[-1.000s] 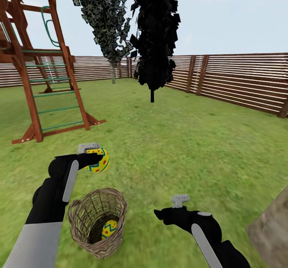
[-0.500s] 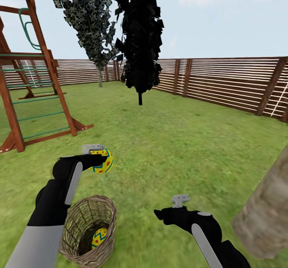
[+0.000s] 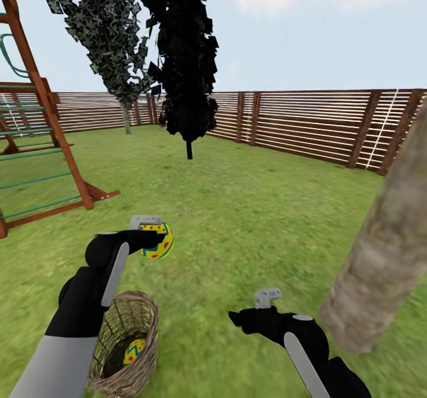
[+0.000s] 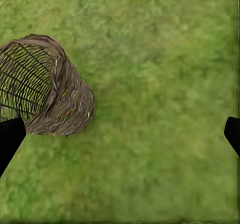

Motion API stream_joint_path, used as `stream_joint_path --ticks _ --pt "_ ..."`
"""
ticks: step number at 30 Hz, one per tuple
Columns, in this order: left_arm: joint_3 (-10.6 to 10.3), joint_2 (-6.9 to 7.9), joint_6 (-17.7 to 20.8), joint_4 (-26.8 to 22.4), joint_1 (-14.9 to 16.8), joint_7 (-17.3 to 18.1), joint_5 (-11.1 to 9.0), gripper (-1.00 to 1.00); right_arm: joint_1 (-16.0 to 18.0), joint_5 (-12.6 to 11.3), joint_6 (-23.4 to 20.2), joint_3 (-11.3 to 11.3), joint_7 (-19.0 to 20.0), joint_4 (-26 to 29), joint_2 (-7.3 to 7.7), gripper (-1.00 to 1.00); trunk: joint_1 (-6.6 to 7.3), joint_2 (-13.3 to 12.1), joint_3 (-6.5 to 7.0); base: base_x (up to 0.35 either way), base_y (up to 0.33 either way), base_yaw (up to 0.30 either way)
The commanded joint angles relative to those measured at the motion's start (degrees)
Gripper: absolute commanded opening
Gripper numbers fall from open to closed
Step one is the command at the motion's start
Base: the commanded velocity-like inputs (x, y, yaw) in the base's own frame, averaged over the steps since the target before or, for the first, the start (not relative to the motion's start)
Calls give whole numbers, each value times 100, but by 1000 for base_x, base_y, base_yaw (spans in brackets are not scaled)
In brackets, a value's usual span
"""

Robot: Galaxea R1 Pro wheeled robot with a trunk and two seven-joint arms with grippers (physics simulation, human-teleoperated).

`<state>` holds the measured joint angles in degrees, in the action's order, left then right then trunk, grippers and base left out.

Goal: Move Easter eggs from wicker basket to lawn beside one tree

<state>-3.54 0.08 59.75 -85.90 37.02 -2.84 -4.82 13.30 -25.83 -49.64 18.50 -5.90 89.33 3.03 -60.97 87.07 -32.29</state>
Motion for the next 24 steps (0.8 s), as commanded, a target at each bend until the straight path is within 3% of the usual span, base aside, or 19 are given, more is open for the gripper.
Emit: stream_joint_path --ticks 1,8,24 --pt "-4 1 25 -4 5 -32 -45 -100 6 -57 -16 12 -60 5 4 100 4 4 1 -339 0 -214" --pt "-151 1 25 2 3 -32 -41 -100 6 -61 -17 13 -60 5 4 100 4 4 49 -343 0 -214" --pt "-165 1 25 12 6 -33 -37 -100 6 -62 -17 16 -60 5 4 100 4 4 159 -344 0 -214"
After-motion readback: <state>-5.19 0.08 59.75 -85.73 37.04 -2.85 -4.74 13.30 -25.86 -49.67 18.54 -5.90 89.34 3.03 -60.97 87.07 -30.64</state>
